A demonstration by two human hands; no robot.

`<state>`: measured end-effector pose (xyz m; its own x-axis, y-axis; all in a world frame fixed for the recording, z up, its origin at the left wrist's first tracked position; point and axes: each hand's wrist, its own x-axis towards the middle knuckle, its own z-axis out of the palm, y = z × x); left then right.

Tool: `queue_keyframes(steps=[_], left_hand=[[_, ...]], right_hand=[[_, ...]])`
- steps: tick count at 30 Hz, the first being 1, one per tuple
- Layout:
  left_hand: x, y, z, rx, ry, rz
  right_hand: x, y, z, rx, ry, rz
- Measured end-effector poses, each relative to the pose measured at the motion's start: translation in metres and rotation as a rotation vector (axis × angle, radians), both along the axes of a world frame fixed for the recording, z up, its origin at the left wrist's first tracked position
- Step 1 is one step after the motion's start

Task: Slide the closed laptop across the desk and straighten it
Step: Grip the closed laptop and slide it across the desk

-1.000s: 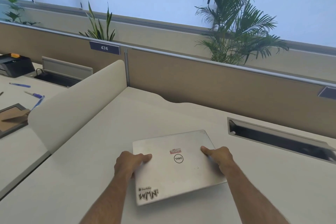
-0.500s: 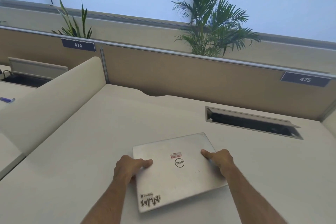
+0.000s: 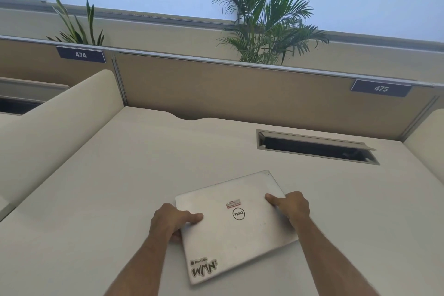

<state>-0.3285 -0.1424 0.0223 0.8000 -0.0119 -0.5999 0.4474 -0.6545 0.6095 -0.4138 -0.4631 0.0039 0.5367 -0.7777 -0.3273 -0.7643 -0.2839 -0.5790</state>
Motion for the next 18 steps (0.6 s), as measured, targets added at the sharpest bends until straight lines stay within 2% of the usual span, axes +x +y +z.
queue_keyframes(steps=[18], left_hand=[[0.007, -0.001, 0.002, 0.214, -0.038, -0.331]], right_hand=[[-0.013, 0.008, -0.005, -0.157, -0.066, 0.013]])
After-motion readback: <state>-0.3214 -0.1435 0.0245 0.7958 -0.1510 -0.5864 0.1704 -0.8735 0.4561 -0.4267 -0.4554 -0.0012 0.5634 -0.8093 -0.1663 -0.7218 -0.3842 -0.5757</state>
